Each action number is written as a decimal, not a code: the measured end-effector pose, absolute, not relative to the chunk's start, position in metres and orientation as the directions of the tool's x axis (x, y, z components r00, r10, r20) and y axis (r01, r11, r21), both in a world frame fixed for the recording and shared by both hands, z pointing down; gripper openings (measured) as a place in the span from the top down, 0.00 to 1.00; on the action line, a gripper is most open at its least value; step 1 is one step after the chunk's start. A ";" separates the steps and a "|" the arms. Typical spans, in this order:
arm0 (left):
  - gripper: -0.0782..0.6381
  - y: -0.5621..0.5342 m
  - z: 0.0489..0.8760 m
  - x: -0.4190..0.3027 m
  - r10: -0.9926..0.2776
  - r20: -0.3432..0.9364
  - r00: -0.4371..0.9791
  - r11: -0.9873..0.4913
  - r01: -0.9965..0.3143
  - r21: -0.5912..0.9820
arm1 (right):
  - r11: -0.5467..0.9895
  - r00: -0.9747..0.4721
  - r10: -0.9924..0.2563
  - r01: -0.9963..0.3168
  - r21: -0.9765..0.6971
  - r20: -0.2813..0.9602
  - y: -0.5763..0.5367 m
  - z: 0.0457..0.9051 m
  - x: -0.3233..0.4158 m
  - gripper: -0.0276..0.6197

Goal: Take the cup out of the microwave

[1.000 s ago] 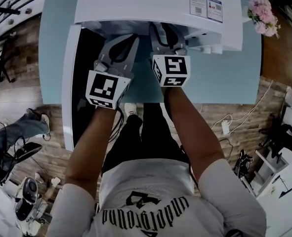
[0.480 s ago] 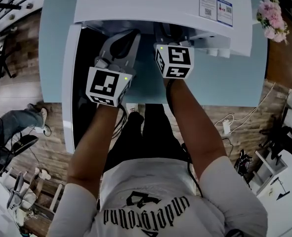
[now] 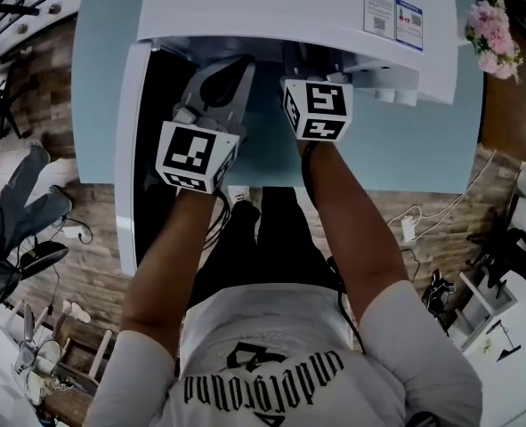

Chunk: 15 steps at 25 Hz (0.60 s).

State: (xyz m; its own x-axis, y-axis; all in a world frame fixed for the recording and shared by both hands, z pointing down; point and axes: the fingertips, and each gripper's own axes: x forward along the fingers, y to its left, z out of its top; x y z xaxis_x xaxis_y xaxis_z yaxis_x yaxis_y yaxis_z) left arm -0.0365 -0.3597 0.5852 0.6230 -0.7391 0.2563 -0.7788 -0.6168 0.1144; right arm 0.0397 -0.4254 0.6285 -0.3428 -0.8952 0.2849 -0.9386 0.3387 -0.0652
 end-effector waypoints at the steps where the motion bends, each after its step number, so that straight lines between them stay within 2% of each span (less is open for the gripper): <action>1: 0.82 -0.359 0.585 -0.037 -0.740 0.257 0.622 -0.616 -0.779 0.115 | 0.339 -0.343 -0.896 -0.939 -0.064 0.283 -0.425 0.628 0.040 0.88; 15: 0.82 -0.350 0.575 -0.038 -0.740 0.248 0.625 -0.619 -0.777 0.112 | 0.354 -0.350 -0.906 -0.935 -0.027 0.240 -0.398 0.610 0.039 0.89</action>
State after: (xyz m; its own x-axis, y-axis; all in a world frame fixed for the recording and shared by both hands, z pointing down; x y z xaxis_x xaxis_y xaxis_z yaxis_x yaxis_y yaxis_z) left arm -0.0384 -0.3499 0.5748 0.6253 -0.7399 0.2482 -0.7772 -0.6191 0.1123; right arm 0.0393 -0.3980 0.6097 -0.3501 -0.9056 0.2396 -0.9348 0.3542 -0.0271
